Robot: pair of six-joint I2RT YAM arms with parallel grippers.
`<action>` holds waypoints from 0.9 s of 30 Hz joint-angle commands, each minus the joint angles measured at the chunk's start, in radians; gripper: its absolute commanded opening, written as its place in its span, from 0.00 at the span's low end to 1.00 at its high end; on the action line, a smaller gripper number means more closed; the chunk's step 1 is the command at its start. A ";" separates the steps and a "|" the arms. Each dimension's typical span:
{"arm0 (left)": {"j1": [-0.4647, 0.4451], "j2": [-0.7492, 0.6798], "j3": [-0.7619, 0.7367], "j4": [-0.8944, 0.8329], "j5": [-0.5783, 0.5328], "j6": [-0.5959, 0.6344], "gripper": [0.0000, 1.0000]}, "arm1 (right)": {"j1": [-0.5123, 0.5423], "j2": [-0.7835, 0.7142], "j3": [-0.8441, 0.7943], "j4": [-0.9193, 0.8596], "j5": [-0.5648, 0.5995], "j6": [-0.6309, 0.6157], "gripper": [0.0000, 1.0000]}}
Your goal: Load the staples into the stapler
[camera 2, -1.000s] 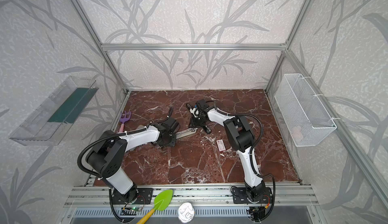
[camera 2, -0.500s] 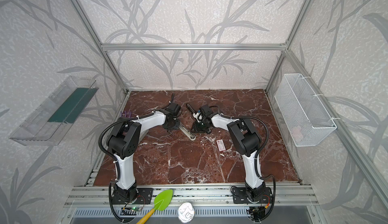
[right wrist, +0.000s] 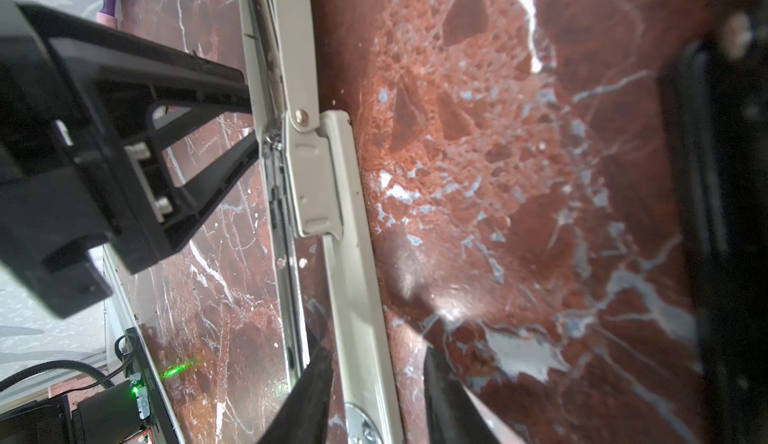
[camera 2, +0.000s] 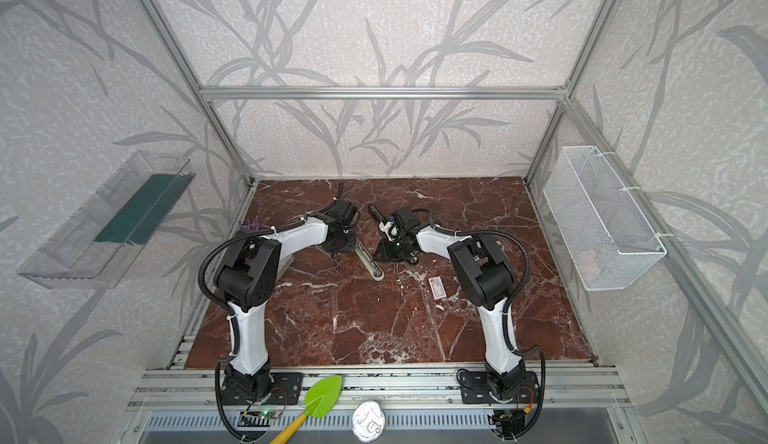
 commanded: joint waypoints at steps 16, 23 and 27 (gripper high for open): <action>0.004 -0.573 -0.330 0.039 0.217 -0.070 0.58 | -0.046 -0.566 -0.278 -0.226 0.389 -0.087 0.55; -0.029 -0.709 -0.467 0.176 0.456 -0.136 0.60 | -0.215 -0.735 -0.524 -0.178 0.426 -0.031 0.69; -0.098 -0.697 -0.486 0.199 0.470 -0.123 0.60 | -0.253 -0.711 -0.567 -0.132 0.399 -0.025 0.69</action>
